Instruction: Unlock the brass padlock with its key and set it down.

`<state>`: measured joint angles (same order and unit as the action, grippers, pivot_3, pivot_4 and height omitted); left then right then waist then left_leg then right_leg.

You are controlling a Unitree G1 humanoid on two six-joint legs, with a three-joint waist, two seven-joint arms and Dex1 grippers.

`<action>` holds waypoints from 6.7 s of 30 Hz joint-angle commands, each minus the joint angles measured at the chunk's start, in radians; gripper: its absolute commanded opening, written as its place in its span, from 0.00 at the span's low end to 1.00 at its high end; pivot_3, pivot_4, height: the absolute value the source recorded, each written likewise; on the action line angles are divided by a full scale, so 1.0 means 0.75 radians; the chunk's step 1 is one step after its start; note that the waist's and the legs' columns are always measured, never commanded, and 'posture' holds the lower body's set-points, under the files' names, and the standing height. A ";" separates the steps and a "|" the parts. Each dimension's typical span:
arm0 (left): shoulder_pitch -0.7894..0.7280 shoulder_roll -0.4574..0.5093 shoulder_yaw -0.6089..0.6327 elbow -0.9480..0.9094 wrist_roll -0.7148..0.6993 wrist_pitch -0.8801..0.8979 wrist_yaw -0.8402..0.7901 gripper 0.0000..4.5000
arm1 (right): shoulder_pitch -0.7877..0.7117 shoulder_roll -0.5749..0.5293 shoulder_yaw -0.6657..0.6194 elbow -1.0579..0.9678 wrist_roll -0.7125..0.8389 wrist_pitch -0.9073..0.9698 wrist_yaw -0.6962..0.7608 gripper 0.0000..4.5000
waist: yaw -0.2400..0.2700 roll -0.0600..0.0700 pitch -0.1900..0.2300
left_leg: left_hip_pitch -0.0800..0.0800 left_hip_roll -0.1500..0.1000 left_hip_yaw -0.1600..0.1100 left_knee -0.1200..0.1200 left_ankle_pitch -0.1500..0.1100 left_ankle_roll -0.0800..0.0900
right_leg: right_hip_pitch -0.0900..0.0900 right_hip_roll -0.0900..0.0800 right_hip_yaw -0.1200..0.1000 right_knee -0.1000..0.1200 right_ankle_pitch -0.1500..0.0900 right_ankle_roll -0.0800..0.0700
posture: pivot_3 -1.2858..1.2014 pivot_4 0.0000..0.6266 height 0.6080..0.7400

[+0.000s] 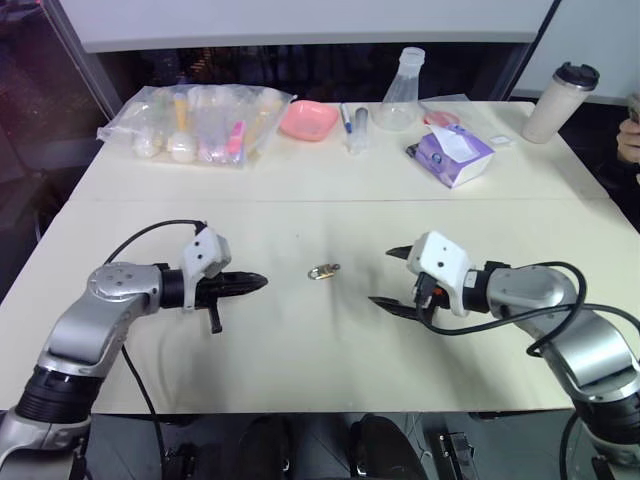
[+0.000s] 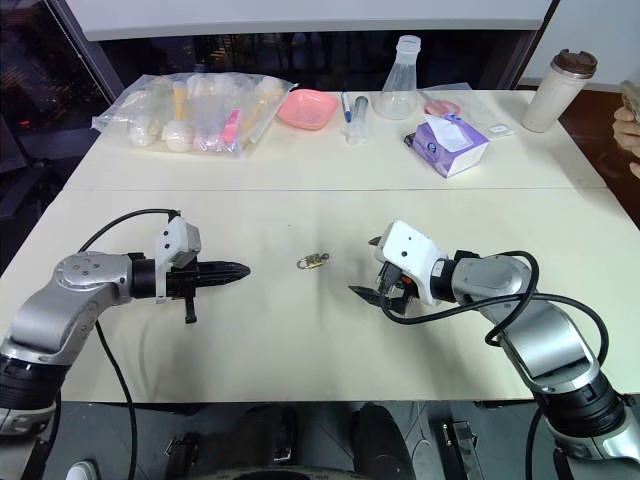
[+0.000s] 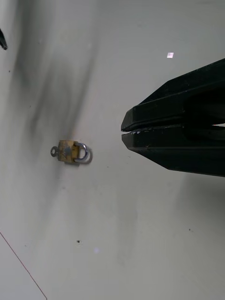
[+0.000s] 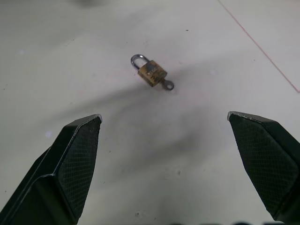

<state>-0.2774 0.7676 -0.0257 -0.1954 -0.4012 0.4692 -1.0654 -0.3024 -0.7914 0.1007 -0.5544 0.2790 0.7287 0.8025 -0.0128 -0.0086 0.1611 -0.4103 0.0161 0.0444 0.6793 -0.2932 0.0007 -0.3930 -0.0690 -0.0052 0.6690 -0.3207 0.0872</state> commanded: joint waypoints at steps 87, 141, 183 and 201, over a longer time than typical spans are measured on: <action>-0.858 -0.417 -0.235 0.849 0.261 -0.524 -0.452 0.17 | -0.315 0.270 0.304 0.533 -0.946 -1.258 -0.323 0.01 | 0.001 -0.002 0.001 | -0.002 0.000 0.004 0.007 0.004 -0.006 | -0.002 0.009 0.000 0.005 0.001 0.003 | 0.52 0.24 0.81; -0.918 -0.351 -0.270 0.853 0.118 -0.498 -0.732 0.17 | -0.440 0.183 0.310 0.716 -1.187 -1.980 -0.539 0.71 | -0.002 -0.002 0.001 | -0.001 0.000 0.006 0.008 0.007 -0.010 | -0.007 0.009 0.002 0.017 0.000 0.003 | 0.52 0.24 0.81; -0.855 -0.183 -0.091 0.639 -0.023 -0.088 -0.612 0.70 | -0.460 0.204 0.319 0.786 -1.192 -2.006 -0.528 0.00 | -0.003 -0.002 0.001 | -0.001 0.000 0.006 0.009 0.007 -0.011 | -0.008 0.008 0.002 0.018 0.000 0.003 | 0.52 0.24 0.81; -0.746 -0.173 -0.180 0.620 0.104 -0.257 -0.632 0.01 | -0.467 0.206 0.323 0.794 -1.190 -2.011 -0.520 0.00 | -0.002 -0.002 0.001 | -0.001 0.000 0.006 0.009 0.007 -0.011 | -0.008 0.008 0.002 0.018 0.000 0.003 | 0.52 0.24 0.81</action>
<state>-0.8292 0.6291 -0.1582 0.2678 -0.3416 0.3113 -1.5420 -0.6299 -0.6451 0.3544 0.0556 -0.6276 -0.7734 0.4172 -0.0142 -0.0100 0.1618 -0.4112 0.0159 0.0488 0.6858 -0.2878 -0.0076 -0.3988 -0.0627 -0.0037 0.6828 -0.3204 0.0897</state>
